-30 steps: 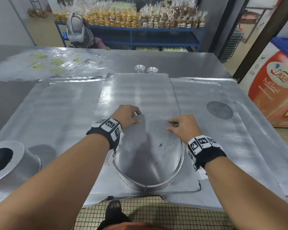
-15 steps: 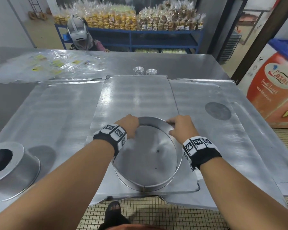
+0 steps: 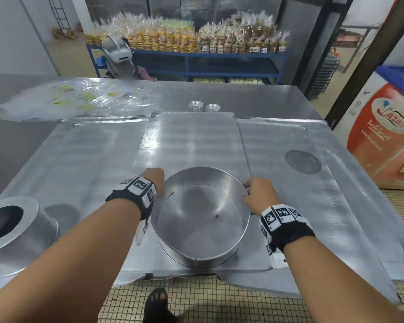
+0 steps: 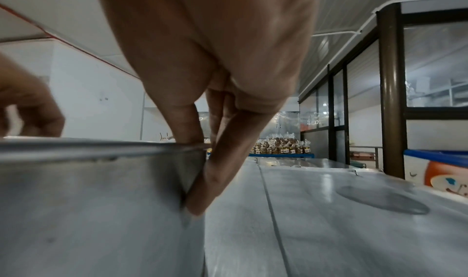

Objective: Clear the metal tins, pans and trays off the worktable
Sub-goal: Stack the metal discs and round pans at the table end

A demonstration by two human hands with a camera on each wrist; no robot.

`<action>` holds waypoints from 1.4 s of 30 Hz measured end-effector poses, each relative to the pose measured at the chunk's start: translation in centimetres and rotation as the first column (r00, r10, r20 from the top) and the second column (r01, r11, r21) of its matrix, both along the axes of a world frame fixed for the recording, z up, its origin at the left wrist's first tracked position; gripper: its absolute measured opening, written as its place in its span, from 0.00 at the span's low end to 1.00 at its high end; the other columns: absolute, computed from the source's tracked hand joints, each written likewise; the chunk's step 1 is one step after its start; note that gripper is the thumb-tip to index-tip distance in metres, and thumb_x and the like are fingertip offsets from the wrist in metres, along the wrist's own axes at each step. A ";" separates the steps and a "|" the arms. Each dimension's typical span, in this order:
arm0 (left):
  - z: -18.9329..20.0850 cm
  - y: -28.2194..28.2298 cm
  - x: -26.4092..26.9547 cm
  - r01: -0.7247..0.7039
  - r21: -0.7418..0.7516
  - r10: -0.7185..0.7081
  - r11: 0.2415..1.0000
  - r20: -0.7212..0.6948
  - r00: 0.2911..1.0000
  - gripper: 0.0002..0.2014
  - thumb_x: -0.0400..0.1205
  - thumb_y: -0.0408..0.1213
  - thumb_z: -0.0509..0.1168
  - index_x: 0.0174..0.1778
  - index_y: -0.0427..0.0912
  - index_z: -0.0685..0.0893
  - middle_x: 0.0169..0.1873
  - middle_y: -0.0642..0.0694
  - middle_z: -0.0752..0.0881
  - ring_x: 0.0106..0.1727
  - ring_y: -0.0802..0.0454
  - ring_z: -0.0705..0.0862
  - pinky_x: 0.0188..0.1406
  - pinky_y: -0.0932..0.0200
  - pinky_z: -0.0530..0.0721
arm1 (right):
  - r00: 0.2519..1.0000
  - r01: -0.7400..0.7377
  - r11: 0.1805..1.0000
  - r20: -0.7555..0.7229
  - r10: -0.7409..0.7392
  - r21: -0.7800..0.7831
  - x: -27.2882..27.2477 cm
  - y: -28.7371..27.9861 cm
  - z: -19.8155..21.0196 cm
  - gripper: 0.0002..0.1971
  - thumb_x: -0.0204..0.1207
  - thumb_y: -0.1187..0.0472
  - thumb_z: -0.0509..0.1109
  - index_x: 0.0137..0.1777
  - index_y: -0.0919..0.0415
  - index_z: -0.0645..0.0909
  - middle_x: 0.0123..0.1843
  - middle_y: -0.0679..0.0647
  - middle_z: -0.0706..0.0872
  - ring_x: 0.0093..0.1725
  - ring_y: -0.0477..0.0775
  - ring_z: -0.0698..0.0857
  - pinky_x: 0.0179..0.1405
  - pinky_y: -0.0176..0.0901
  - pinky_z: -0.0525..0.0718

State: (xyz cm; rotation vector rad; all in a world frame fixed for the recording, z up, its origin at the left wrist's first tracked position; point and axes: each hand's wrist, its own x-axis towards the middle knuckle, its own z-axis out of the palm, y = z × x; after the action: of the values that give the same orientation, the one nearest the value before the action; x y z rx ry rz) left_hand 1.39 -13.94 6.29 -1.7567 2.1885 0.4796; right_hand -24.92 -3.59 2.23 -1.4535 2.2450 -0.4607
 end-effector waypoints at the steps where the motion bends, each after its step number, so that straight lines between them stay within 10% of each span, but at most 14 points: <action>1: -0.4 0.2 0.4 -0.025 0.048 0.024 0.999 0.017 1.000 0.10 0.81 0.34 0.70 0.55 0.32 0.87 0.34 0.43 0.85 0.43 0.42 0.87 0.40 0.56 0.84 | 0.998 0.015 1.000 0.054 -0.015 0.015 0.0 0.5 0.1 0.13 0.69 0.68 0.68 0.52 0.60 0.88 0.50 0.62 0.89 0.45 0.67 0.90 0.42 0.57 0.92; 10: -1.0 0.0 1.5 -0.100 0.116 0.110 0.988 -0.085 0.990 0.14 0.74 0.27 0.69 0.55 0.34 0.89 0.50 0.38 0.90 0.51 0.39 0.89 0.39 0.58 0.82 | 0.977 0.020 0.986 0.208 -0.055 0.164 -0.2 2.0 1.4 0.10 0.68 0.73 0.65 0.46 0.70 0.86 0.40 0.64 0.90 0.33 0.62 0.92 0.29 0.46 0.91; 16: 0.5 -3.4 0.6 -0.095 0.059 0.106 0.994 -0.232 0.967 0.10 0.73 0.27 0.68 0.48 0.32 0.89 0.40 0.41 0.86 0.42 0.42 0.83 0.25 0.64 0.73 | 0.937 0.153 0.988 0.320 -0.143 -0.005 -1.1 0.5 3.3 0.12 0.67 0.75 0.66 0.43 0.65 0.89 0.38 0.63 0.90 0.30 0.64 0.91 0.26 0.56 0.91; 21: 2.1 -6.0 -0.6 -0.174 -0.007 0.156 0.985 -0.409 0.899 0.07 0.75 0.27 0.67 0.44 0.33 0.89 0.37 0.40 0.85 0.43 0.41 0.83 0.39 0.59 0.78 | 0.852 0.343 0.929 0.463 -0.245 -0.141 -1.4 -1.4 4.9 0.09 0.71 0.75 0.71 0.36 0.62 0.87 0.35 0.60 0.90 0.32 0.61 0.91 0.32 0.59 0.92; 26: 2.8 -7.7 -3.0 -0.331 0.031 0.273 0.943 -0.641 0.718 0.07 0.77 0.24 0.64 0.36 0.36 0.85 0.29 0.45 0.82 0.31 0.46 0.84 0.23 0.62 0.82 | 0.765 0.416 0.901 0.583 -0.274 -0.123 -2.2 -3.2 4.9 0.07 0.71 0.74 0.72 0.48 0.68 0.86 0.43 0.61 0.90 0.24 0.45 0.89 0.21 0.37 0.86; 31: 1.1 -10.8 -7.0 -0.417 0.154 0.341 0.896 -0.840 0.422 0.11 0.62 0.32 0.63 0.37 0.36 0.88 0.38 0.33 0.91 0.35 0.34 0.92 0.36 0.38 0.93 | 0.615 0.482 0.868 0.752 -0.236 -0.122 -4.9 -6.4 4.4 0.14 0.66 0.75 0.75 0.49 0.61 0.82 0.50 0.67 0.90 0.42 0.71 0.92 0.41 0.70 0.90; 39: 3.6 -15.0 -17.7 -0.419 0.175 0.304 0.891 -0.916 0.262 0.12 0.68 0.29 0.61 0.38 0.43 0.89 0.38 0.37 0.92 0.38 0.35 0.92 0.35 0.36 0.93 | 0.737 0.431 0.860 0.657 -0.160 -0.274 -16.4 -14.2 4.6 0.09 0.68 0.67 0.75 0.41 0.50 0.85 0.42 0.58 0.91 0.42 0.66 0.92 0.41 0.67 0.91; 42: 2.6 -18.4 -22.6 -0.439 0.187 0.313 0.879 -0.921 0.234 0.14 0.66 0.34 0.62 0.40 0.51 0.90 0.38 0.41 0.92 0.42 0.37 0.92 0.41 0.39 0.93 | 0.673 0.450 0.854 0.728 -0.131 -0.262 -21.5 -18.0 5.0 0.15 0.72 0.75 0.72 0.47 0.53 0.85 0.44 0.60 0.92 0.39 0.69 0.92 0.43 0.67 0.90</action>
State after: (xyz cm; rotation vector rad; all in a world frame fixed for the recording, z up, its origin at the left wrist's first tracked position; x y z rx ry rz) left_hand -21.17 -32.29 8.89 -2.4622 2.3284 2.0263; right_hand -46.40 -21.59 7.19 -0.8236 1.7888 -1.4262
